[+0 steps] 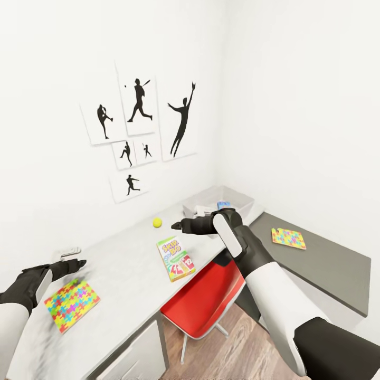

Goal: Put all the toys in the child's room - the three board games (two on the bed and one on the table), the two jigsaw puzzles on the table, and the tennis ball on the table - inside the toy box on the table in the child's room.

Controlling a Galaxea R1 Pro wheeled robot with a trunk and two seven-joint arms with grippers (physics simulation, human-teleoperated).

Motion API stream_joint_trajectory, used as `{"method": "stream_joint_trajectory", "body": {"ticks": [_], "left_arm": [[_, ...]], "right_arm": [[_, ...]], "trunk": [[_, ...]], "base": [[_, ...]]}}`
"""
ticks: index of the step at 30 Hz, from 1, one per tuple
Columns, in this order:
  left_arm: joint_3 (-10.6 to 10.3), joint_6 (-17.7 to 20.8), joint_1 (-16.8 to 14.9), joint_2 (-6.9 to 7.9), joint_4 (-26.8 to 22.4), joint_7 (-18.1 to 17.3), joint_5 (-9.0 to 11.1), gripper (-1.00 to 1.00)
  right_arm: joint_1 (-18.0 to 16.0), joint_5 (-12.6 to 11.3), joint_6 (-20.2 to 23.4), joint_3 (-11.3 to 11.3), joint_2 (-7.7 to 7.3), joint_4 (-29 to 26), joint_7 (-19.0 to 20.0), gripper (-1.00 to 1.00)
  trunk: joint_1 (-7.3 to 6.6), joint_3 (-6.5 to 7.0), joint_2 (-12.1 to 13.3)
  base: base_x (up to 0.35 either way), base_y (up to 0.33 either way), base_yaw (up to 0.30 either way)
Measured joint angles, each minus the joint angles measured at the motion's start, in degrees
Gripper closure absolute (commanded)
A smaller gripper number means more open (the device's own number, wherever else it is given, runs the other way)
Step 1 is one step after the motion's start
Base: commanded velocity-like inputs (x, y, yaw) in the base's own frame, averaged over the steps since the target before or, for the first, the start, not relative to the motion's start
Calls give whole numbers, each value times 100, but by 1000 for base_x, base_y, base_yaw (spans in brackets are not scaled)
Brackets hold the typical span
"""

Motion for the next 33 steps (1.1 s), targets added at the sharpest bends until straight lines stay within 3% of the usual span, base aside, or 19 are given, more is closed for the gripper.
{"method": "stream_joint_trajectory", "body": {"ticks": [13,33], "left_arm": [[22,3,0,-9,1,673,33,-100],[-11,-172,2,-29,4,746,25,-100]], "right_arm": [[-3,0,-8,-4,0,0,2,-100],[-2,0,-17,-3,0,0,0,-100]], "trunk": [[0,-123,0],[0,-312,-1]], "base": [[0,0,0],[0,0,0]]}}
